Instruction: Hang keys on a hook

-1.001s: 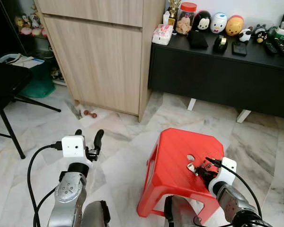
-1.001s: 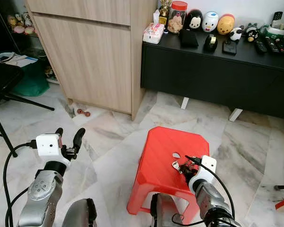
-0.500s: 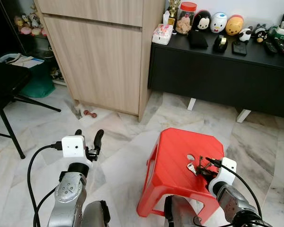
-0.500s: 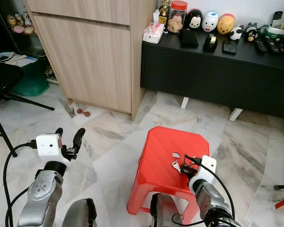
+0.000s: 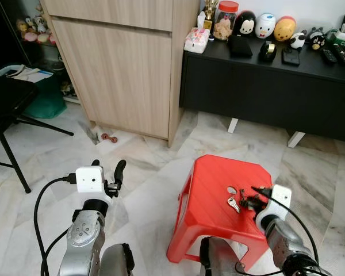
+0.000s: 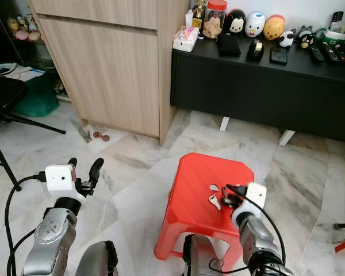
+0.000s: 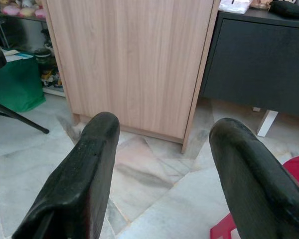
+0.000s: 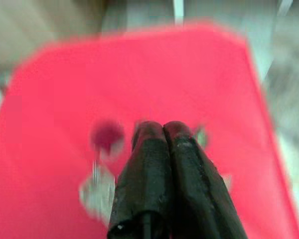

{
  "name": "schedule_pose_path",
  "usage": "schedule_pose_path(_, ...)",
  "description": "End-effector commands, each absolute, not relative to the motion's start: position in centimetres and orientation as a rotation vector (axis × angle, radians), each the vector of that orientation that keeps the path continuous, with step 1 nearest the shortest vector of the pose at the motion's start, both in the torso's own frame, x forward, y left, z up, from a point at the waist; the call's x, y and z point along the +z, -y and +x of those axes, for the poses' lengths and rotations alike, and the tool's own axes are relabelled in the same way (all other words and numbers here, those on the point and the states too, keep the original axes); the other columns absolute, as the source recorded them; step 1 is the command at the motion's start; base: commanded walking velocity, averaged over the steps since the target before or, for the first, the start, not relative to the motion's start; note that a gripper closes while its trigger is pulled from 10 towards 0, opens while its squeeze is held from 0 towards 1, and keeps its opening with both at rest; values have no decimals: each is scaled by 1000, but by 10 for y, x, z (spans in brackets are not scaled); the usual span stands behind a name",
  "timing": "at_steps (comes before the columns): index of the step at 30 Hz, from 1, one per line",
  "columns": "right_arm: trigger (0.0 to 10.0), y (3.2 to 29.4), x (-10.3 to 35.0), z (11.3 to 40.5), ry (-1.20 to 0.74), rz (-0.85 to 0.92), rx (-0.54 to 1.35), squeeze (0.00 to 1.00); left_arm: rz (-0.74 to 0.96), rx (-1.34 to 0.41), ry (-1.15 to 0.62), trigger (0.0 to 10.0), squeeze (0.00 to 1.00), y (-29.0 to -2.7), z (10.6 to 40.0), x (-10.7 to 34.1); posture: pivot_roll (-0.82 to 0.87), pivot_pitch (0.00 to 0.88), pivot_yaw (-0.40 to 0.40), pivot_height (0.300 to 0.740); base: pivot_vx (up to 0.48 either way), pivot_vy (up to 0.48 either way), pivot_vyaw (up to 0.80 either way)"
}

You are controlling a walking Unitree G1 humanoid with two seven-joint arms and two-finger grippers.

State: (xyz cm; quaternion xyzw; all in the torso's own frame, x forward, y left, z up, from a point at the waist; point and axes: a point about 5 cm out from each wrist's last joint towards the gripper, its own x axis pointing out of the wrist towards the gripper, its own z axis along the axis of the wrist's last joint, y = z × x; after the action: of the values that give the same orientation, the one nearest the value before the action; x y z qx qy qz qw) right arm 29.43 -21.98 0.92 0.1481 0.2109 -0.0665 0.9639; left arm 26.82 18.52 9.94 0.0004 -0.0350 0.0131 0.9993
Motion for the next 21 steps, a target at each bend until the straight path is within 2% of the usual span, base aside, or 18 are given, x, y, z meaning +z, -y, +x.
schedule_pose_path(1,0,225,23,303,-355,280,-157,0,30,22,61,10000,0,-184,269,98,-100,93,-65,596,0,0,0)
schedule_pose_path(6,0,225,46,310,-188,228,-155,0,36,30,61,10000,0,-188,271,98,-104,87,-67,596,0,0,0)
schedule_pose_path(10,0,219,43,310,-225,231,-126,0,40,33,58,10000,0,-189,271,97,-107,86,-69,596,0,0,0)
schedule_pose_path(11,5647,217,38,308,-269,216,-110,0,42,32,57,10000,0,-189,270,96,-107,86,-69,596,0,0,0)
schedule_pose_path(12,5647,216,35,307,-287,206,-110,0,42,33,57,10000,0,-189,270,96,-107,86,-69,596,0,0,0)
schedule_pose_path(13,10000,216,30,305,-330,206,-110,0,42,33,58,10000,0,-189,271,97,-104,84,-71,596,0,0,0)
schedule_pose_path(15,10000,216,17,300,-430,225,-112,0,43,32,60,10000,0,-188,271,97,-100,83,-72,596,0,0,0)
schedule_pose_path(16,10000,214,15,299,-450,240,-98,937,42,32,60,10000,0,-188,271,97,-100,83,-73,596,0,0,0)
schedule_pose_path(17,10000,213,13,298,-467,247,-84,1000,43,32,61,10000,0,-188,271,97,-100,83,-73,596,0,0,0)
schedule_pose_path(21,10000,215,10,299,-511,250,-89,1000,44,34,61,10000,0,-188,271,97,-94,81,-75,596,0,0,0)
